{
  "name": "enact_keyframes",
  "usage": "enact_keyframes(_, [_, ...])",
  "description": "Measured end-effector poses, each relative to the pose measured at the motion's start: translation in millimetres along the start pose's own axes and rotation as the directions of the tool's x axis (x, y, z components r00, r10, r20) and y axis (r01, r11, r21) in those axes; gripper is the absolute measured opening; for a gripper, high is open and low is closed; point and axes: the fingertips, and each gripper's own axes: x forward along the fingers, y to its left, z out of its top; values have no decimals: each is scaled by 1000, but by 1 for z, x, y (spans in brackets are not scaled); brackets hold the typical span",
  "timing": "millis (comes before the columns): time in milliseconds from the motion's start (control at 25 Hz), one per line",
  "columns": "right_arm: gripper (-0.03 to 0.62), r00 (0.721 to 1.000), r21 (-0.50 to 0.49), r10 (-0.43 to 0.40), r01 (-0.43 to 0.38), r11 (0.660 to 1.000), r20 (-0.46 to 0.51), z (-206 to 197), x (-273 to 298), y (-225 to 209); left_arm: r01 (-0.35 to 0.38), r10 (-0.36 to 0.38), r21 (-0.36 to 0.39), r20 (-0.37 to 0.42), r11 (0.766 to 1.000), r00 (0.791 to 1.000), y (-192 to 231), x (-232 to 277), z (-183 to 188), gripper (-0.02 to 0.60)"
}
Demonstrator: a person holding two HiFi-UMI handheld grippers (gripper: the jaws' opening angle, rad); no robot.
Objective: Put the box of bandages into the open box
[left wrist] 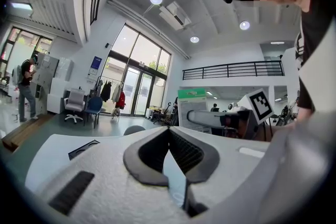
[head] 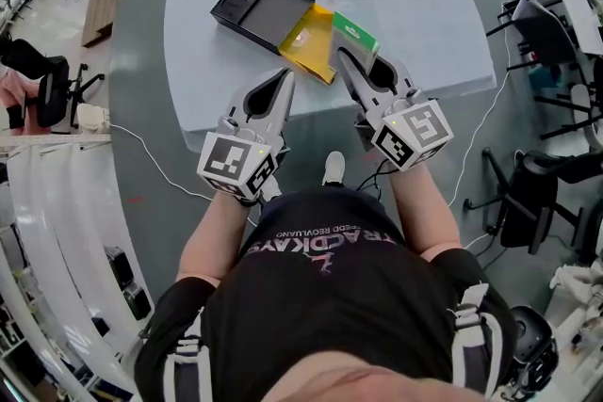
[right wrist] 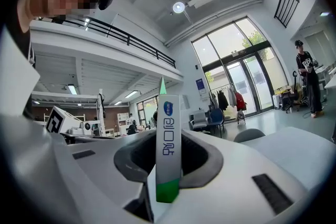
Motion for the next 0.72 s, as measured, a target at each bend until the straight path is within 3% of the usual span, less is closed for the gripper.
enact_keyframes(720, [89, 990, 36, 139, -138, 990, -18, 6, 0, -50, -153, 153, 8, -5, 988, 988, -23, 40, -9, 16])
